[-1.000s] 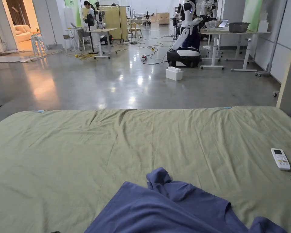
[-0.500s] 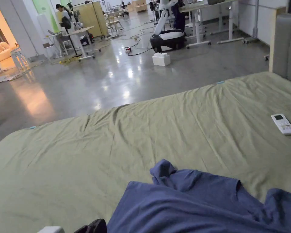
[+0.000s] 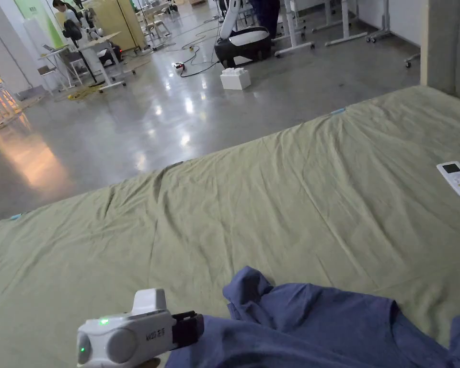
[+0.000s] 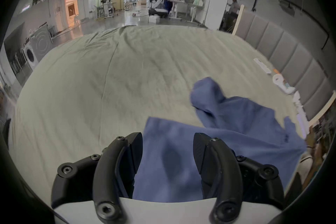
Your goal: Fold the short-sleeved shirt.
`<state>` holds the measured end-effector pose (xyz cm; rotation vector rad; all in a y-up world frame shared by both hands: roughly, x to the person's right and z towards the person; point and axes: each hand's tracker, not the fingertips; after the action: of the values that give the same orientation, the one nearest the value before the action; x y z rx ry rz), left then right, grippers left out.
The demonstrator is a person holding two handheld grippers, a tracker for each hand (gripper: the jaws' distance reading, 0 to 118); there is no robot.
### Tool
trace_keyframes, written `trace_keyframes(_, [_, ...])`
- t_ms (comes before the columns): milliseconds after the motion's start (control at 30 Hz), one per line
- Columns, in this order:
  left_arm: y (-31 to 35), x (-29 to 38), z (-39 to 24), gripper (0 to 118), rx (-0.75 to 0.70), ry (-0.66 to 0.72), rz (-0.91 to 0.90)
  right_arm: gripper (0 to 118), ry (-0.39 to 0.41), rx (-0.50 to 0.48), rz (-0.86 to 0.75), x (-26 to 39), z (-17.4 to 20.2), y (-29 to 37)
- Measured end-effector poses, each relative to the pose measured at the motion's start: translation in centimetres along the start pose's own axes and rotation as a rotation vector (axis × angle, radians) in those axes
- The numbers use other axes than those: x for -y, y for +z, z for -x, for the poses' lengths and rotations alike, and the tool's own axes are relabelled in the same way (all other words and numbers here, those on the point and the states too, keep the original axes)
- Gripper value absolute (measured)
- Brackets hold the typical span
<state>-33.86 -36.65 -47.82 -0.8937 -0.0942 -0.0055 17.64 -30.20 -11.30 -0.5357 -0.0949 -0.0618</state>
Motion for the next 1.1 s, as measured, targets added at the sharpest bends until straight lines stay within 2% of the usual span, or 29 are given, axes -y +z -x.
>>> trace_keyframes(100, [-4.2,-0.4,0.6,59,-0.063,0.075,0.074,0,-0.022,0.033,0.0,-0.5,-1.0,-0.3])
trace_keyframes(200, [-5.7,0.0,1.1,56,-0.042,0.093,0.062,0,-0.021,0.058,0.002,-0.7,-1.7,-0.6])
trace_keyframes(233, [-5.5,0.0,0.8,46,-0.047,0.079,0.051,0,-0.021,0.072,0.01,-0.6,-1.9,-0.6])
trace_keyframes(300, [-4.8,-0.2,0.1,33,-0.095,0.015,0.065,0,-0.038,0.072,0.029,-0.4,-2.1,-1.0])
trace_keyframes(333, [-4.5,-0.4,-0.4,33,-0.121,-0.035,0.067,0,-0.052,0.062,0.036,-0.3,-2.2,-1.2])
trace_keyframes(367, [-4.4,-0.4,-0.9,5,-0.116,-0.075,0.066,0,-0.063,0.057,0.039,-0.1,-2.2,-1.3])
trace_keyframes(533, [-6.0,-0.6,-2.0,5,-0.145,-0.088,0.153,2,-0.097,0.044,0.077,-0.6,-2.5,-3.6])
trace_keyframes(567, [-6.3,-0.7,-2.0,5,-0.143,-0.076,0.172,6,-0.103,0.05,0.082,-0.8,-2.7,-4.3])
trace_keyframes(600, [-6.4,-0.8,-2.0,5,-0.142,-0.076,0.181,22,-0.121,0.047,0.104,-1.1,-3.0,-5.2])
trace_keyframes(633, [-6.5,-0.8,-2.0,5,-0.141,-0.081,0.184,58,-0.14,0.032,0.147,-1.3,-3.3,-6.4])
trace_keyframes(667, [-6.1,-0.8,-2.4,5,-0.14,-0.083,0.187,76,-0.145,0.026,0.176,-1.4,-3.6,-7.9])
trace_keyframes(700, [-6.1,-0.8,-2.5,5,-0.137,-0.084,0.192,79,-0.143,0.019,0.196,-1.4,-3.9,-9.1])
trace_keyframes(733, [-6.0,-0.7,-2.4,5,-0.132,-0.082,0.193,73,-0.129,0.024,0.184,-1.3,-4.1,-10.3])
trace_keyframes(900, [-5.2,-0.2,-2.0,5,-0.106,-0.046,0.168,73,-0.035,0.063,0.339,0.6,-4.9,-15.8])
trace_keyframes(1000, [-5.1,0.0,-2.2,5,-0.111,-0.06,0.159,37,-0.051,0.029,0.387,1.9,-5.1,-17.2])
trace_keyframes(1033, [-4.9,0.0,-2.5,5,-0.12,-0.077,0.156,19,-0.026,0.042,0.343,2.1,-4.5,-16.5])
trace_keyframes(1067, [-5.0,0.1,-2.8,5,-0.137,-0.096,0.151,8,0.024,0.049,0.305,2.0,-3.9,-15.9])
trace_keyframes(1100, [-4.8,0.2,-3.1,5,-0.16,-0.107,0.145,7,0.063,0.03,0.324,1.7,-3.4,-15.7])
